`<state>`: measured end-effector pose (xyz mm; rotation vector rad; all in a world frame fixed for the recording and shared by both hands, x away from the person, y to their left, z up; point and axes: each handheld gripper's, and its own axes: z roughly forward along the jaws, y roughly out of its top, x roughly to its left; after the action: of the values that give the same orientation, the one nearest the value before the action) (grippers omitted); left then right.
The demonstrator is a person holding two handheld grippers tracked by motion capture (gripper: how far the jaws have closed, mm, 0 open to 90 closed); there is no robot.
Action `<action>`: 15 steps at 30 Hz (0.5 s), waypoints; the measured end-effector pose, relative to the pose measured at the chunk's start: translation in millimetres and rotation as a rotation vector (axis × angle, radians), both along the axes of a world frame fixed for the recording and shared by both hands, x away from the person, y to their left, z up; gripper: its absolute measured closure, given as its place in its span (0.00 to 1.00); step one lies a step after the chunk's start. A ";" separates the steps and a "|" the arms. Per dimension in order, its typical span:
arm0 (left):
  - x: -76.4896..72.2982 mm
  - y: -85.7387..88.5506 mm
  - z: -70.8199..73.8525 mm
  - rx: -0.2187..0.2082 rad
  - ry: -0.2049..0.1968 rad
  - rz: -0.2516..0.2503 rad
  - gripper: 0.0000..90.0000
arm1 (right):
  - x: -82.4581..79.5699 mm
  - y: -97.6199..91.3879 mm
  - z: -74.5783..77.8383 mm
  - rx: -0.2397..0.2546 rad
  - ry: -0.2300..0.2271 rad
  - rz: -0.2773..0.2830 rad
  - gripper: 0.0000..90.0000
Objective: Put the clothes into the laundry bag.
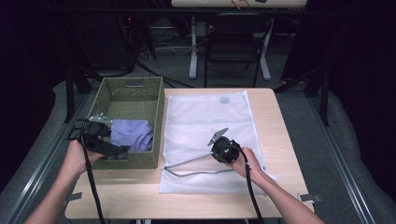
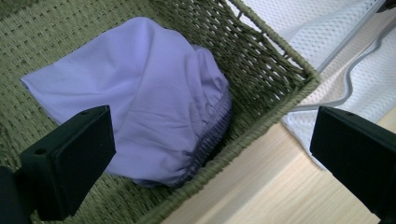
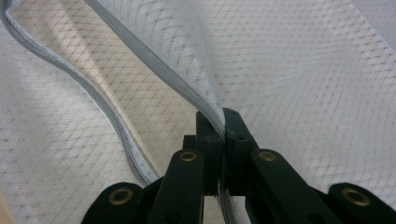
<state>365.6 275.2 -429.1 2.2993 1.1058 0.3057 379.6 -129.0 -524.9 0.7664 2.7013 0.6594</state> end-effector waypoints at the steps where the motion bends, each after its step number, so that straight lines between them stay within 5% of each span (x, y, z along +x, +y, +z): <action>1: 3.0 0.3 0.4 0.008 0.005 -0.004 0.00 | 0.1 0.0 -0.1 -0.001 0.001 -0.001 0.97; 15: 39.0 -0.8 -3.0 0.045 0.042 -0.004 0.00 | -0.1 0.4 -1.0 0.013 -0.003 -0.004 0.97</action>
<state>404.6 274.4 -432.1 2.3574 1.1254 0.2850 379.5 -128.6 -525.9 0.7738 2.6945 0.6776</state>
